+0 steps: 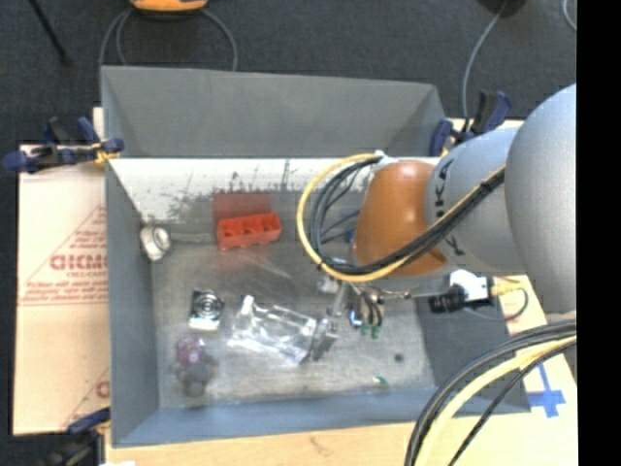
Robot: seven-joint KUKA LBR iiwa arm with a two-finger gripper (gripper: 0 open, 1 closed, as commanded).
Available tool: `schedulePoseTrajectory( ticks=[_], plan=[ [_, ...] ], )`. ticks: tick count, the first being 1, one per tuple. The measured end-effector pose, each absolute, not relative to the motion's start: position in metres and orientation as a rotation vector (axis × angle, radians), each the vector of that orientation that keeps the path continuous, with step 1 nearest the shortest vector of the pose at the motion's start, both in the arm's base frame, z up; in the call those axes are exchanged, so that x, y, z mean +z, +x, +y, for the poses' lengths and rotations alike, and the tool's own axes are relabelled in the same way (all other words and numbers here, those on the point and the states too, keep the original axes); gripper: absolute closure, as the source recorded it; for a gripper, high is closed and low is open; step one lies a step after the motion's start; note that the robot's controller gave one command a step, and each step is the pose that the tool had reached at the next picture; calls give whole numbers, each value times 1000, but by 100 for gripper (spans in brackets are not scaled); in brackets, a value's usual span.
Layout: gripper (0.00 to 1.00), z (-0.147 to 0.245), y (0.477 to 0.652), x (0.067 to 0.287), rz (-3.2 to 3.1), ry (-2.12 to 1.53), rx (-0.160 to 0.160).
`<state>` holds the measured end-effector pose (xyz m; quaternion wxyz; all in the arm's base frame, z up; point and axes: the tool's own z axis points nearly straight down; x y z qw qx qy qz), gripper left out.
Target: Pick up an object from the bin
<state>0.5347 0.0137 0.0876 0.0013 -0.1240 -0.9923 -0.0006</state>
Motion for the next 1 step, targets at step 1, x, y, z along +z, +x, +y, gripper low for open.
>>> schedulePoseTrajectory(
  ticks=[1],
  plan=[
    [0, 48, 523, 79, -3101, -531, 1]
  ],
)
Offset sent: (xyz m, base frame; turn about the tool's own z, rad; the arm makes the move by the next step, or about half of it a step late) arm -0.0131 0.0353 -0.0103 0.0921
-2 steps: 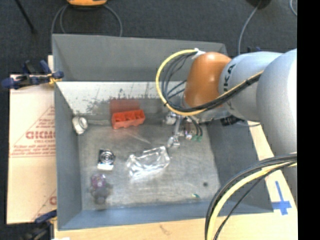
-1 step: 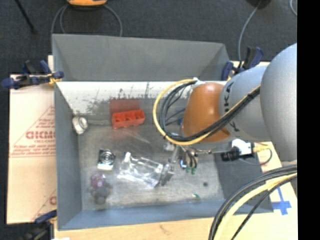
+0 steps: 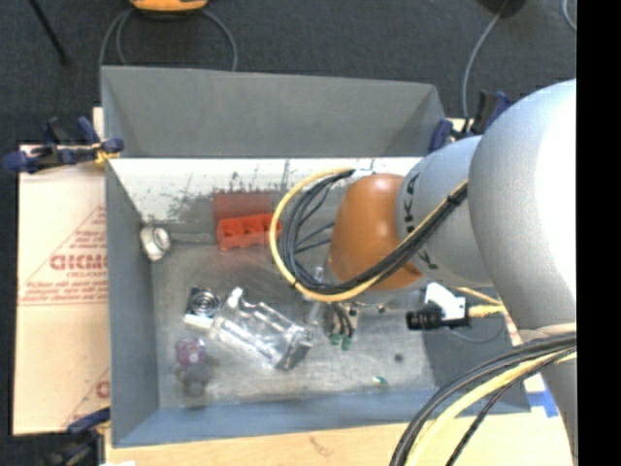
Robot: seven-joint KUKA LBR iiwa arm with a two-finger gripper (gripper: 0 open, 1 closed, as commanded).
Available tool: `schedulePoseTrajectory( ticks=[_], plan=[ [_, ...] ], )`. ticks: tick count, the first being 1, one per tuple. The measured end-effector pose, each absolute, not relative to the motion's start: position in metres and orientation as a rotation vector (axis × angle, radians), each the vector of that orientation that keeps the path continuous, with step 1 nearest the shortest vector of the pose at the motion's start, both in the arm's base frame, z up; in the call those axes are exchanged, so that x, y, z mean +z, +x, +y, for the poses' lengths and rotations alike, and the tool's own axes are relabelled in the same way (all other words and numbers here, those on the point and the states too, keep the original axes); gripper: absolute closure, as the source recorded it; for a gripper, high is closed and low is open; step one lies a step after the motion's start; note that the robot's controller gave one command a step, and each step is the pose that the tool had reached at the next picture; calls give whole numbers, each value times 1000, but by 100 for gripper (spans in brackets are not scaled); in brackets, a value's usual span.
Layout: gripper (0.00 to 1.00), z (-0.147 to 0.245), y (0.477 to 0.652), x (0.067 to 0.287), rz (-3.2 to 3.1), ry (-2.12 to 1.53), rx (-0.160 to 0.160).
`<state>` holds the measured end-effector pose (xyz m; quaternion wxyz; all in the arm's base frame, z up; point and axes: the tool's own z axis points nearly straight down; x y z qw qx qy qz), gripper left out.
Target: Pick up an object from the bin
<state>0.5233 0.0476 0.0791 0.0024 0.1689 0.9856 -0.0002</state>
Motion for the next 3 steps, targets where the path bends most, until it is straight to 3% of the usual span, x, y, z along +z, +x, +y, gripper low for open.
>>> schedulePoseTrajectory(
  ticks=[1, 2, 3],
  plan=[
    [0, 96, 518, 76, 3119, -225, -8],
    [100, 98, 518, 76, 3117, -226, -2],
    [100, 98, 553, 75, 3142, -232, -1]
  ],
)
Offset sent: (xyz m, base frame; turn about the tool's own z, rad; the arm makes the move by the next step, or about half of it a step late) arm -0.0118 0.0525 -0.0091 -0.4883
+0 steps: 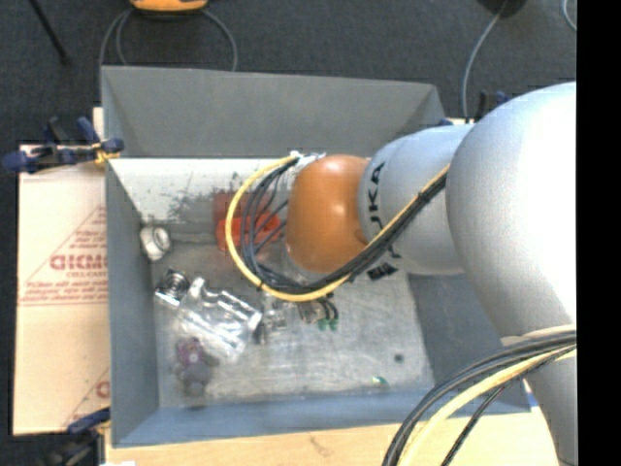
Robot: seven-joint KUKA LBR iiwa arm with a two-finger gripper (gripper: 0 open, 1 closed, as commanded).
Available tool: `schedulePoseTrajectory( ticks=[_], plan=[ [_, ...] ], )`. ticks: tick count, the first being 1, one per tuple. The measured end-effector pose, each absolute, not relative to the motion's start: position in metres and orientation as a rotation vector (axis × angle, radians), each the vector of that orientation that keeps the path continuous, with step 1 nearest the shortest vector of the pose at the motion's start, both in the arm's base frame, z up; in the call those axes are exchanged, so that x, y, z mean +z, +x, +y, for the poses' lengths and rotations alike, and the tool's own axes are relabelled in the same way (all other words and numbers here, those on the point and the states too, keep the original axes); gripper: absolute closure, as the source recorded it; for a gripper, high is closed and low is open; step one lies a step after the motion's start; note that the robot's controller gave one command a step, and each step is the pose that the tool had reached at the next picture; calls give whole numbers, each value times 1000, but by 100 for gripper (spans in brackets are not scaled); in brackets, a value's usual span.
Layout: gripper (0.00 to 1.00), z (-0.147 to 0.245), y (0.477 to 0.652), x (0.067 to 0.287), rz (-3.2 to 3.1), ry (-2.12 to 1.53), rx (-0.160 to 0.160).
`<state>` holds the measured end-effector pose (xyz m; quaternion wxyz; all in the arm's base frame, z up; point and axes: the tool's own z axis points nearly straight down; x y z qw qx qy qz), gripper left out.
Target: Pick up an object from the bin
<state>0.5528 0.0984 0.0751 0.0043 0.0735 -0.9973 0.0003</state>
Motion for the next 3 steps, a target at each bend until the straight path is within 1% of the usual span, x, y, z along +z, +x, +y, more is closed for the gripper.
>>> schedulePoseTrajectory(
  ticks=[1, 2, 3],
  plan=[
    [0, 99, 554, 74, -3140, 234, -1],
    [0, 144, 569, 74, -3104, 540, 7],
    [0, 168, 588, 86, -3033, 831, 2]
  ],
)
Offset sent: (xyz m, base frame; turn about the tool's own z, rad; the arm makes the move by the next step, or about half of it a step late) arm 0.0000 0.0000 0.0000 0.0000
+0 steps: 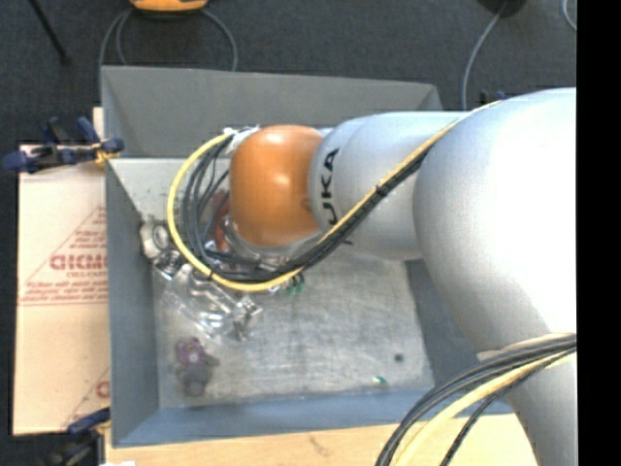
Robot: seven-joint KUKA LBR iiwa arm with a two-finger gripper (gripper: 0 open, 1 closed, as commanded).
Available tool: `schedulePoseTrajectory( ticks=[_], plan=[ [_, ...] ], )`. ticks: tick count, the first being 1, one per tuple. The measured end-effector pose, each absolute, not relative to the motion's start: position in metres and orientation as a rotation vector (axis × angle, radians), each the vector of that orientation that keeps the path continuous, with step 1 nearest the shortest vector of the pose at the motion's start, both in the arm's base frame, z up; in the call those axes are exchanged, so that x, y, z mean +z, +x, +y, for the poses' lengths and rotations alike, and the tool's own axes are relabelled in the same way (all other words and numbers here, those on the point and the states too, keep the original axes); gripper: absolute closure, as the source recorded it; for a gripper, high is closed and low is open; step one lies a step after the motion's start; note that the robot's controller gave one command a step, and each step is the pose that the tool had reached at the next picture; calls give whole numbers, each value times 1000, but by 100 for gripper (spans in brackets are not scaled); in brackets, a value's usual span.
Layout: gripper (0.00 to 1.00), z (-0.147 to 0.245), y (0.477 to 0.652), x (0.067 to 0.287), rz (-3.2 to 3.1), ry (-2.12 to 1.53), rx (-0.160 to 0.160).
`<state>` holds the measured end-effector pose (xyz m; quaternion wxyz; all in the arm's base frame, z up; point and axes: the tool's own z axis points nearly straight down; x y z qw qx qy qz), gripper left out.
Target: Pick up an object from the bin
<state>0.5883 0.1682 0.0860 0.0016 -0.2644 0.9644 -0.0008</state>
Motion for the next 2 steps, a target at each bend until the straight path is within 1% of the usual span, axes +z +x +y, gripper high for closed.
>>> schedulePoseTrajectory(
  ticks=[1, 2],
  plan=[
    [0, 172, 603, 85, 3035, -815, -2],
    [0, 188, 604, 84, 2970, -1023, -19]
  ],
)
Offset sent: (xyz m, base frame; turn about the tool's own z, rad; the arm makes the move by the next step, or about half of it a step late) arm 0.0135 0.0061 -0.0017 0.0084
